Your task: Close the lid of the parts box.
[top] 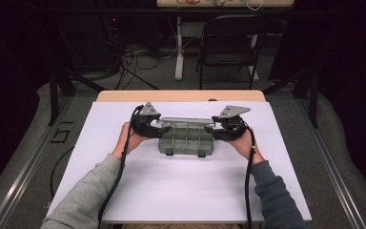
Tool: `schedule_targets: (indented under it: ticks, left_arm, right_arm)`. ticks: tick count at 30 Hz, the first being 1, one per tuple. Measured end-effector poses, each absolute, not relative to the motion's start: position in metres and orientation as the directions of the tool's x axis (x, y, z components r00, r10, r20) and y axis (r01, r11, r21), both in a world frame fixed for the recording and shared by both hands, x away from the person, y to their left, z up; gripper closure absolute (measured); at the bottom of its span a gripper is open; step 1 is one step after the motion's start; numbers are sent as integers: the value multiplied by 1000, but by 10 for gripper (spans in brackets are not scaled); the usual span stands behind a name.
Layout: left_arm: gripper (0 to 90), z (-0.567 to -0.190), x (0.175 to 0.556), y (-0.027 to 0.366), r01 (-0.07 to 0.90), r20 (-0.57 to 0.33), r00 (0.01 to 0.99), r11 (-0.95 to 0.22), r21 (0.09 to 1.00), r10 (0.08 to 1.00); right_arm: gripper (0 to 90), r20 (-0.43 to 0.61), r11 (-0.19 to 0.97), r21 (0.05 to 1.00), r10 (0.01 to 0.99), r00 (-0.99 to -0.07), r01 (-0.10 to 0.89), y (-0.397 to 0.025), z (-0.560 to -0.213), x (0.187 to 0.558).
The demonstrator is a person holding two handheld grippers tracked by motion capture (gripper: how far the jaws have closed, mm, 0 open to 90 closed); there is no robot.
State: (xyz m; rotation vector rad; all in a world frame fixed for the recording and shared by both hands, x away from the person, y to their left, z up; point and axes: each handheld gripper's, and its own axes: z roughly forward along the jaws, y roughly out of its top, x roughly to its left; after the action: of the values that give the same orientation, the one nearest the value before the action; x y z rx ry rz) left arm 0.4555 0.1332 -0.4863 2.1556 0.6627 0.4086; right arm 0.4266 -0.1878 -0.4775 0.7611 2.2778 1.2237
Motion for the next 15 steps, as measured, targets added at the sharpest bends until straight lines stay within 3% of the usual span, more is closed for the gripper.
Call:
schedule_targets:
  ticks: [9, 15]
  left_arm:
    - [245, -469, 442, 142, 274, 61, 829, -500, 822, 555]
    - [447, -463, 436, 141, 229, 76, 849, -494, 839, 523]
  right_arm:
    - [471, -113, 450, 854, 649, -752, 261, -188, -478, 427]
    - [426, -79, 435, 855, 648, -757, 283, -190, -475, 426]
